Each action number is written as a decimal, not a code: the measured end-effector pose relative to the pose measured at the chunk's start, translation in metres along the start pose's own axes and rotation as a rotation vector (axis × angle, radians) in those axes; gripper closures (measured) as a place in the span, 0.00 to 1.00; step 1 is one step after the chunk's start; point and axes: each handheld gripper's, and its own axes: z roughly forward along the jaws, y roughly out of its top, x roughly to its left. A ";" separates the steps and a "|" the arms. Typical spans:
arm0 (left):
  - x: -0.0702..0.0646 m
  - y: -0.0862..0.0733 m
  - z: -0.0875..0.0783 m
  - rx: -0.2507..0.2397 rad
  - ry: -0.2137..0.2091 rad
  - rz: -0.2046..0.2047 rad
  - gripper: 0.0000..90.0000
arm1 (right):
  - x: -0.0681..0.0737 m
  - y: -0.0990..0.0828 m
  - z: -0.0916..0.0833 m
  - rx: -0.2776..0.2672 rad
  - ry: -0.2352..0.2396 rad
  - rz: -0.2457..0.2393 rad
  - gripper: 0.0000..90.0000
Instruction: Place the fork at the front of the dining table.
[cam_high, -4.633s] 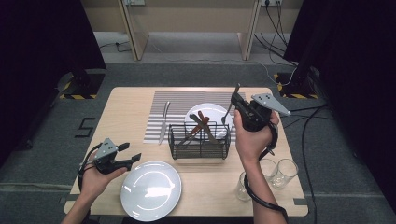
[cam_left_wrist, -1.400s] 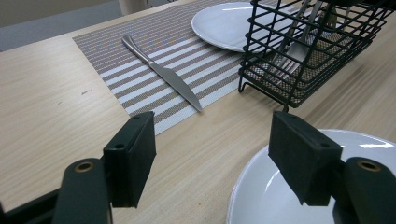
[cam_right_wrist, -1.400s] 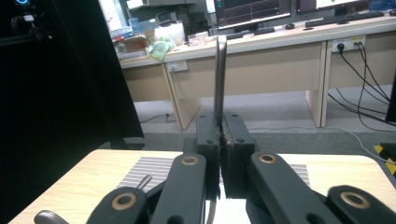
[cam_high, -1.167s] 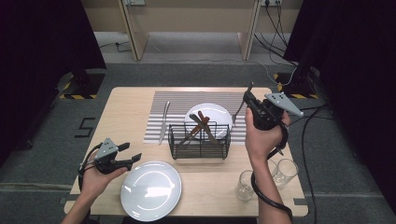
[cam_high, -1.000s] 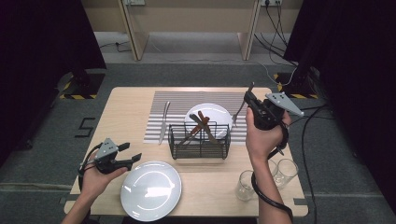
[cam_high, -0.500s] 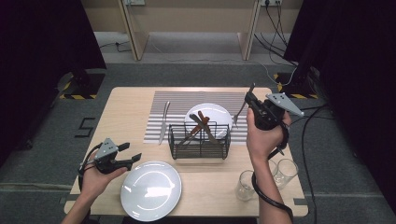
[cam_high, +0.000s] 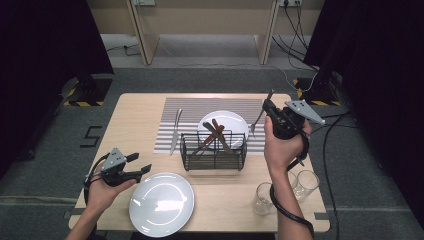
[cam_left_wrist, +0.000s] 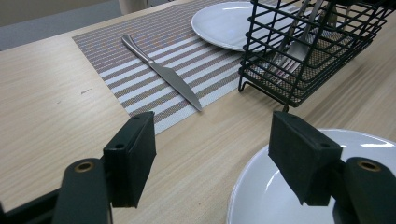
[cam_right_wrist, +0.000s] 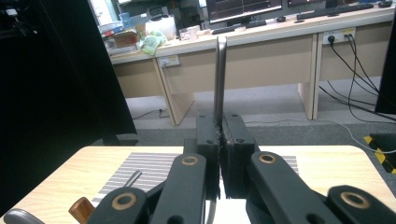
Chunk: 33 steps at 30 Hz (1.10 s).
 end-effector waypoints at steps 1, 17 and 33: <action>0.000 0.000 0.000 0.000 0.000 0.000 0.35 | 0.000 0.000 0.000 0.000 0.000 0.001 0.97; 0.001 0.000 -0.001 -0.001 0.002 0.003 0.35 | -0.003 -0.001 0.004 0.009 -0.009 0.002 0.97; 0.000 0.000 0.000 0.000 0.000 0.002 0.35 | -0.010 -0.006 0.013 0.039 -0.036 0.002 0.97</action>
